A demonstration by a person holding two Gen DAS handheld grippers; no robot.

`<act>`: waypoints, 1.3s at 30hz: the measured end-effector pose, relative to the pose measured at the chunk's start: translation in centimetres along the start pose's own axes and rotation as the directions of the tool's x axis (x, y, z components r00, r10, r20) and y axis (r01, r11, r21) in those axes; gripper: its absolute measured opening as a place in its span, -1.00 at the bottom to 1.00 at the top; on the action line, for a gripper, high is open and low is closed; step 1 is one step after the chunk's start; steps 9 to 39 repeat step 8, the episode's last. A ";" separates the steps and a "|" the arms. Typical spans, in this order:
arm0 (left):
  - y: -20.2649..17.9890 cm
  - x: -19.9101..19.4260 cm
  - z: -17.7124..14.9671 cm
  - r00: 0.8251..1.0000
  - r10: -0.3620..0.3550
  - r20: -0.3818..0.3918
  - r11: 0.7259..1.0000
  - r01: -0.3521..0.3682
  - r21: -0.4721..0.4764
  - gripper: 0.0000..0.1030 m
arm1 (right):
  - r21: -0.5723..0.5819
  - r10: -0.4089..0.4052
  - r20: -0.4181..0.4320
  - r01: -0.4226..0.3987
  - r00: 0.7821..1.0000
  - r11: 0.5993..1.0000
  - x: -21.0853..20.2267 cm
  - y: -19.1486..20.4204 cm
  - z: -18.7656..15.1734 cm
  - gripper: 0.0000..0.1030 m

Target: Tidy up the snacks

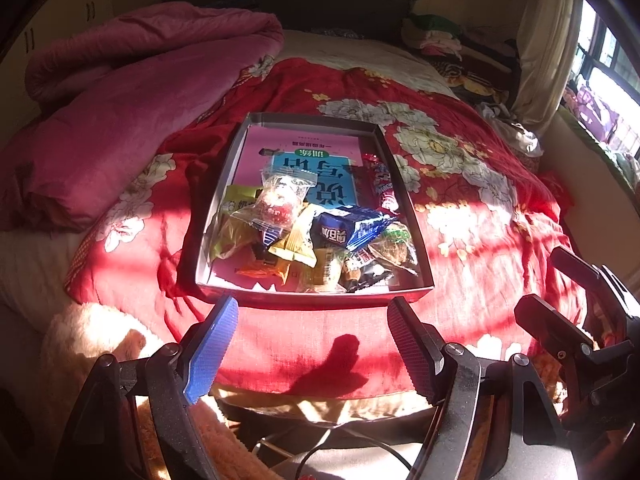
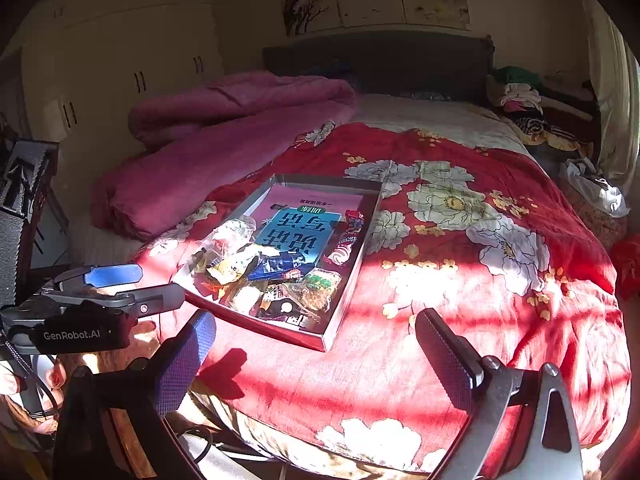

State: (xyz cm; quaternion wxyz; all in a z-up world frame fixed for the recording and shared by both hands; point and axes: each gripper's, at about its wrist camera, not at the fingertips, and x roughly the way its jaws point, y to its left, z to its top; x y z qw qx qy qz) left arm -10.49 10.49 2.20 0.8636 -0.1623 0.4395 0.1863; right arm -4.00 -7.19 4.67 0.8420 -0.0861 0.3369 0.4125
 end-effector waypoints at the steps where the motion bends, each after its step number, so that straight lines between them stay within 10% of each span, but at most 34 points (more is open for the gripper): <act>1: 0.3 0.3 0.1 1.000 -0.005 -0.011 1.000 0.005 -0.018 0.52 | -0.001 -0.003 0.001 0.003 1.000 1.000 0.0 0.0 0.0 0.96; 8: 3.3 -0.5 1.7 0.994 0.039 0.104 0.995 -0.028 -0.100 0.52 | 0.006 -0.025 0.007 0.025 1.000 1.000 0.2 -0.7 0.1 0.96; 39: 3.3 -0.5 1.7 0.994 0.039 0.104 0.995 -0.028 -0.100 0.52 | 0.006 -0.025 0.007 0.025 1.000 1.000 0.2 -0.7 0.1 0.96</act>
